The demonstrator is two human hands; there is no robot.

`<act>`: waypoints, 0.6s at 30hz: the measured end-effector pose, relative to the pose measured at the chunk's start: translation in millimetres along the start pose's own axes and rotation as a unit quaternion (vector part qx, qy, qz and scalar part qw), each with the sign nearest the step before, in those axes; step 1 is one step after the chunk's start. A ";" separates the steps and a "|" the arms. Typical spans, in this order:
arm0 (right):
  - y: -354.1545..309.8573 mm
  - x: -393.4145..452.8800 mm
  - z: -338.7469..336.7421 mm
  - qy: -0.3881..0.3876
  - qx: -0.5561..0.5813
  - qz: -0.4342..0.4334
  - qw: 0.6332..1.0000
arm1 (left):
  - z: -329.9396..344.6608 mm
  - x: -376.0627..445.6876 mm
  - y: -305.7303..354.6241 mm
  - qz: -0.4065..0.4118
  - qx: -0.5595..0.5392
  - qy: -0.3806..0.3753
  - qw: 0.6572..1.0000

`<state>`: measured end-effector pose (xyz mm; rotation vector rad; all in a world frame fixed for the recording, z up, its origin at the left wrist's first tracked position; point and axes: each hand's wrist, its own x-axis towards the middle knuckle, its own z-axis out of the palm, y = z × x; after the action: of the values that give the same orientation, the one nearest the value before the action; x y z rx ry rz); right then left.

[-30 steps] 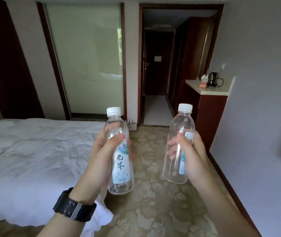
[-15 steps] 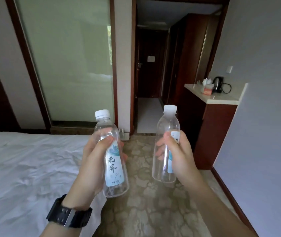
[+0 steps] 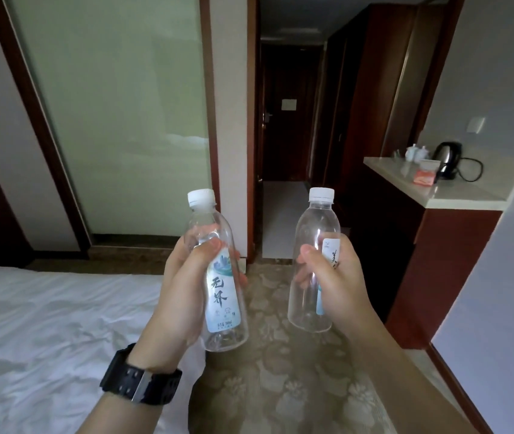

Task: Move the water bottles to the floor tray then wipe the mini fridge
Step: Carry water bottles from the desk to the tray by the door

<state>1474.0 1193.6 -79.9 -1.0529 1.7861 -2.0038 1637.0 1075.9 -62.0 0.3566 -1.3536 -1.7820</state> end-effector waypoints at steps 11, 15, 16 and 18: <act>92.9 280.6 33.3 -0.037 0.047 0.011 0.998 | -5.0 257.6 -60.0 0.034 0.050 0.060 0.996; 127.7 365.3 59.4 -0.052 0.046 0.017 0.997 | -29.7 342.7 -78.8 0.049 0.072 0.074 0.993; 138.8 387.5 65.8 -0.055 0.043 0.017 0.997 | -37.1 365.8 -86.2 0.051 0.079 0.080 0.992; 162.5 432.3 79.0 -0.059 0.038 0.019 0.997 | -52.6 414.0 -103.7 0.056 0.084 0.094 0.990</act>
<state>1177.8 830.6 -86.5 -1.0838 1.6452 -1.9280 1376.7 733.6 -68.3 0.5165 -1.3642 -1.5079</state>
